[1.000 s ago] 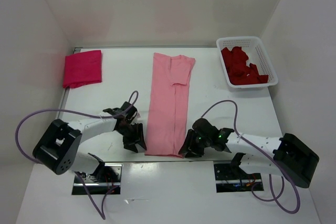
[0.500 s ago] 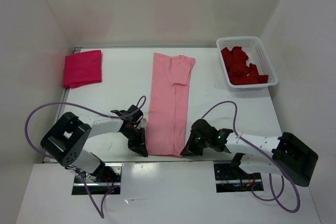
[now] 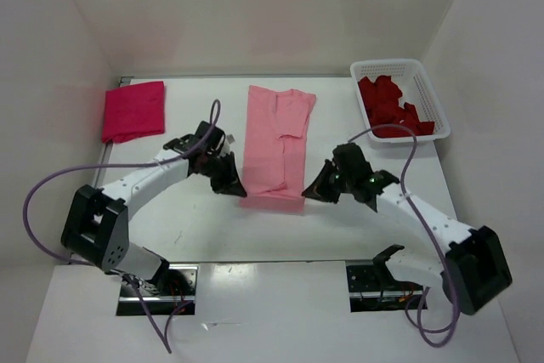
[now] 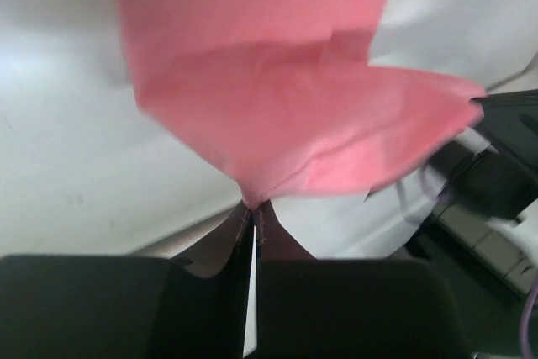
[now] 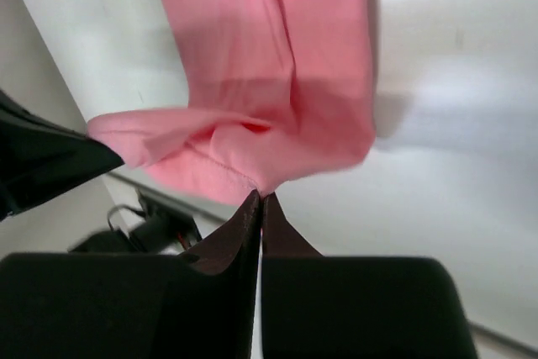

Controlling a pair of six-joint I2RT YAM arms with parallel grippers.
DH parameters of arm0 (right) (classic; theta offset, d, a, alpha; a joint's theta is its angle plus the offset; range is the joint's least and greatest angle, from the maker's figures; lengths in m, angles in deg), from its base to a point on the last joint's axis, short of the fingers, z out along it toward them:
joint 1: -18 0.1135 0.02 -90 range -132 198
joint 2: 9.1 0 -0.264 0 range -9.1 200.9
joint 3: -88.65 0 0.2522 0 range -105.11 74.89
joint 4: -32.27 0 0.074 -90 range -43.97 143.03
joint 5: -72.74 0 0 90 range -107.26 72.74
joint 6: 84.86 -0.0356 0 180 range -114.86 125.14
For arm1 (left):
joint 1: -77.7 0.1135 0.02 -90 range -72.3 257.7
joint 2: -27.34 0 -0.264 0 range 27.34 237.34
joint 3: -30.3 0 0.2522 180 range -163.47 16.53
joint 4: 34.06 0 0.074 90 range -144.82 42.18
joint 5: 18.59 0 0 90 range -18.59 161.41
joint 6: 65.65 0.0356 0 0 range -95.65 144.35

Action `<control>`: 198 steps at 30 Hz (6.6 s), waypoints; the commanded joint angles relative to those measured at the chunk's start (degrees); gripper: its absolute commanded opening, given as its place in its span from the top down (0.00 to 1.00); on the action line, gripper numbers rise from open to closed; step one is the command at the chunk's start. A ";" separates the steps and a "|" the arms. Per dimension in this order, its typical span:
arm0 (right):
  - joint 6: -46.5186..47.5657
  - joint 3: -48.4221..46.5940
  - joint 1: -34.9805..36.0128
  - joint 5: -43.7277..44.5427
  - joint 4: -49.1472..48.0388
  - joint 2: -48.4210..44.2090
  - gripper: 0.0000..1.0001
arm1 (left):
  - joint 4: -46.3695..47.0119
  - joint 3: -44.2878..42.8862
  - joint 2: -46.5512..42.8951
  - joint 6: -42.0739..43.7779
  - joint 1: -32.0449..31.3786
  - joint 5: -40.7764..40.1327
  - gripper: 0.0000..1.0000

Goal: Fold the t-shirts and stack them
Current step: Fold the folded rectangular tshirt in 1/3 of the way, then grab one side of the 2/3 rectangular tshirt with both arms, then fold the long partially folded tshirt into a neat square, then put the neatly folded tshirt into the corner of the board with the left arm, then grab crumpled tshirt from bin with the right arm

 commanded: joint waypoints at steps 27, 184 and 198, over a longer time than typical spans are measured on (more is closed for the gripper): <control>24.83 -42.57 -16.39 2.92 -2.77 41.29 0.55 | 13.31 -30.29 24.47 2.80 9.74 -9.73 0.48; 22.02 -17.07 -12.95 -8.50 -4.97 15.16 0.54 | 24.30 -15.87 16.39 -4.32 54.03 2.25 0.00; 25.53 -39.81 -25.07 10.98 1.17 26.93 0.98 | 25.88 -5.75 1.87 -0.90 31.41 2.76 0.36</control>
